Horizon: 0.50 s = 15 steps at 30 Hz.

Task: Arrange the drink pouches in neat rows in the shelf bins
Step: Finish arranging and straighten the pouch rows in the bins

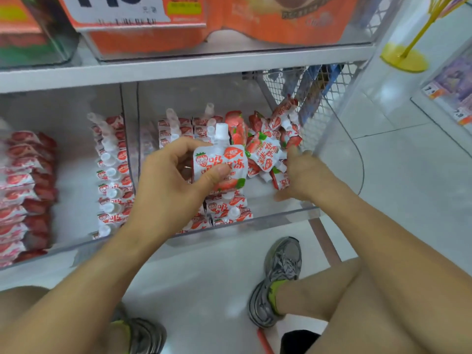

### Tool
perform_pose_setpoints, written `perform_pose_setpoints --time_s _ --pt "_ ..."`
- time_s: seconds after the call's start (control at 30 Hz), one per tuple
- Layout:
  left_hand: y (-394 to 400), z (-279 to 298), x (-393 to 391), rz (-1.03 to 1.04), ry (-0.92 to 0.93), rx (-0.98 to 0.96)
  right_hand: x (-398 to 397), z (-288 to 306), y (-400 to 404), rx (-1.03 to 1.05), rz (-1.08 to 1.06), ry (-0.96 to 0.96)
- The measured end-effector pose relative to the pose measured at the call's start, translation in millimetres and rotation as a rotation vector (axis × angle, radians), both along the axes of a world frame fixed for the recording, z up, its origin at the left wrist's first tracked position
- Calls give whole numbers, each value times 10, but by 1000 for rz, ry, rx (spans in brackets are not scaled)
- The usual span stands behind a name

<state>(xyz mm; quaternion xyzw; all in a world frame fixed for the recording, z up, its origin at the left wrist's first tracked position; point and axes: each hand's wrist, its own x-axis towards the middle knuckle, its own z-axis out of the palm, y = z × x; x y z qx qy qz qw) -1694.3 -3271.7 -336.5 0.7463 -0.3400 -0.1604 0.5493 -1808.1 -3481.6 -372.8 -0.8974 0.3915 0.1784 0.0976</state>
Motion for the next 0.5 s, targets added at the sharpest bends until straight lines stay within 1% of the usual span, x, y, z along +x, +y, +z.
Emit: perform_pose_setpoints --time_s 0.03,0.1,0.23,0.27,0.37,0.4,0.5 --pt "1 9 0 -2 5 -2 -29 -8 -4 10 -16 -37" --pt "5 17 -3 -2 19 -9 -98 66 -24 29 2 -30" --pt "-14 25 -18 -8 32 -21 -176 384 -102 -55 183 -21" --pt "-23 29 -25 -10 37 -24 -185 438 -136 -42 231 12" --pt "-49 57 -34 -9 29 -23 -198 516 -175 8 422 255" --pt "-57 63 -37 -6 24 -22 -218 520 -188 36 464 280" --pt "-102 82 -70 5 20 0 -367 599 -228 229 461 143"
